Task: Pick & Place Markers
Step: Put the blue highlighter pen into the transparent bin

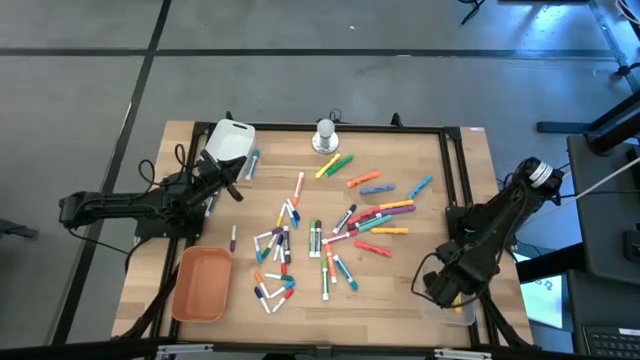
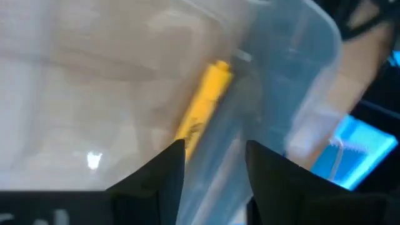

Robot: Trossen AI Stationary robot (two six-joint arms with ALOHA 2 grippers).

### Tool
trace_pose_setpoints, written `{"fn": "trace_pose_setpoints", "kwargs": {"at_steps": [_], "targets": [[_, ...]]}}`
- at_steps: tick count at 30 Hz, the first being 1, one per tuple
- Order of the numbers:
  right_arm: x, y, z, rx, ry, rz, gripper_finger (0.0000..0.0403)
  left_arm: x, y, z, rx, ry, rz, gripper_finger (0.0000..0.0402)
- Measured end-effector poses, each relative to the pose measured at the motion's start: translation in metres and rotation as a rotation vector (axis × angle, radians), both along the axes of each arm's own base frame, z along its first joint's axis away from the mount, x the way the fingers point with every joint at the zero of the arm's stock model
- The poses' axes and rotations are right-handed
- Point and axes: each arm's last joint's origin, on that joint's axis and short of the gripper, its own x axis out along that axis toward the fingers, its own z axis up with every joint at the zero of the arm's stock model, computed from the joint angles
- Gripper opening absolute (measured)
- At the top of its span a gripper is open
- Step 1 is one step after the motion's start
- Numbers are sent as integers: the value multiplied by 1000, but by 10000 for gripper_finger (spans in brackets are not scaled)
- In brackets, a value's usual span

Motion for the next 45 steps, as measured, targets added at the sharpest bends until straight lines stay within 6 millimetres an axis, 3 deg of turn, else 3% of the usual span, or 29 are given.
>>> {"fn": "trace_pose_setpoints", "kwargs": {"at_steps": [6, 10, 12, 16, 21, 28, 33, 45], "targets": [[12, -2, 37, -129, -168, 151, 171, 0, 0, 0, -1, 1, 1, 6], [21, -36, 49, -494, -224, 250, 172, 1, 0, -1, -5, 11, 12, 6], [31, -55, 44, -535, -268, 339, 172, 1, 1, -2, -10, 16, 26, 6], [55, -101, 30, -442, -139, 525, 172, 2, 1, -2, -35, -7, 12, 6], [72, -162, 19, -319, 18, 719, 172, 3, 0, 1, -45, -57, -37, 6], [87, -223, 9, -200, 38, 1025, 172, 5, -2, 0, -75, -71, -125, 6], [93, -244, -5, -56, 113, 1296, 172, 6, -3, 0, -72, -68, -159, 6], [103, -258, -52, 263, 231, 1454, 172, 6, -2, -6, -48, 29, -137, 6]]}}
